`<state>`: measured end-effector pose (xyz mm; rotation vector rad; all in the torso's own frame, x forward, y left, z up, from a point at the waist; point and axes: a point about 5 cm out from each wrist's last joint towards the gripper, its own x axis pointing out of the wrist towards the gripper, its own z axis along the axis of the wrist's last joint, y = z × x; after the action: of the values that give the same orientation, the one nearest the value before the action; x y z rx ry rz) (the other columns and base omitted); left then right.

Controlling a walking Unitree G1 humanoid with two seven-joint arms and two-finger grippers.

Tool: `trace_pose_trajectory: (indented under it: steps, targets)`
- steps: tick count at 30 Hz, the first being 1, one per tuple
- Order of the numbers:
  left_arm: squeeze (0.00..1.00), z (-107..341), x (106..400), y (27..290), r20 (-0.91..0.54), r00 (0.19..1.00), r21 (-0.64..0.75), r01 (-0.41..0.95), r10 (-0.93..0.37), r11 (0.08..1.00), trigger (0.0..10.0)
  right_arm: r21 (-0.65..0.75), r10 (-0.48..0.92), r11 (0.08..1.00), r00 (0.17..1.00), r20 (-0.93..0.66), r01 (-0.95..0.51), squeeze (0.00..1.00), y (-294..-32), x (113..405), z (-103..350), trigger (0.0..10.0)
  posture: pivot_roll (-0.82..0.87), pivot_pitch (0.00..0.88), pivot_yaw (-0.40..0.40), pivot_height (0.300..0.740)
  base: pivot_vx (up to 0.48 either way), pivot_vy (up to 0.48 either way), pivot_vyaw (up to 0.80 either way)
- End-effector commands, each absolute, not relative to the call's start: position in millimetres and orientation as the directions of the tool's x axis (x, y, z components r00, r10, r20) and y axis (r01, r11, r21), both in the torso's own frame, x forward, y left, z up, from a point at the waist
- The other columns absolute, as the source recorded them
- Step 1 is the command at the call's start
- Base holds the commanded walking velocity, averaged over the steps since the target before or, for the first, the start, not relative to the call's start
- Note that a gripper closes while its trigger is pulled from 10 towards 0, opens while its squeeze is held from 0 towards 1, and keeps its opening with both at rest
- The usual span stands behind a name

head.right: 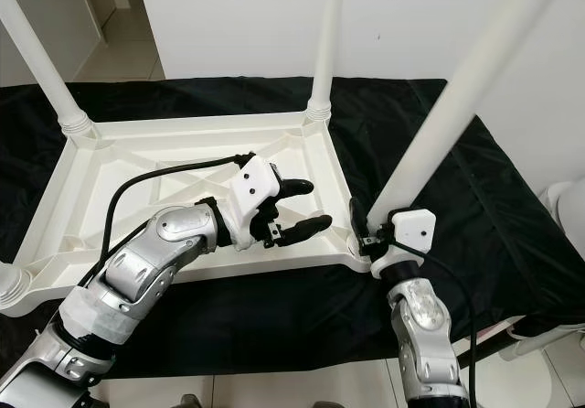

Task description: Building children table

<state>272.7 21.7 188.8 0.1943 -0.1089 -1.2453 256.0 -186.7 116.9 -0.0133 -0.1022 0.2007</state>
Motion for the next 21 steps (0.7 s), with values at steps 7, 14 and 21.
trace_pose_trajectory:
  steps: [7, 14, 21]
  targets:
    - [0.0, 197, 271, 21, -0.021, 0.27, 0.228, 0.939, -0.963, 0.258, 10.0, 0.065, 0.249, 0.969, 0.941, -0.229, -0.24, 0.0, -186, 251, 72, 10.0, -0.02, 0.01, 0.041, 0.74, 0.0, 0.0, 0.0]
    - [0.0, 197, 272, 23, -0.018, 0.283, 0.222, 0.936, -0.959, 0.272, 10.0, 0.015, 0.21, 0.977, 0.955, -0.21, -0.212, 0.0, -183, 244, 67, 10.0, -0.02, 0.016, 0.038, 0.74, 0.0, 0.0, 0.0]
    - [0.0, 198, 272, 23, -0.018, 0.286, 0.225, 0.935, -0.958, 0.275, 10.0, 0.036, 0.152, 0.988, 0.988, -0.034, -0.151, 0.0, -178, 235, 73, 10.0, -0.02, 0.021, 0.043, 0.74, 0.0, 0.0, 0.0]
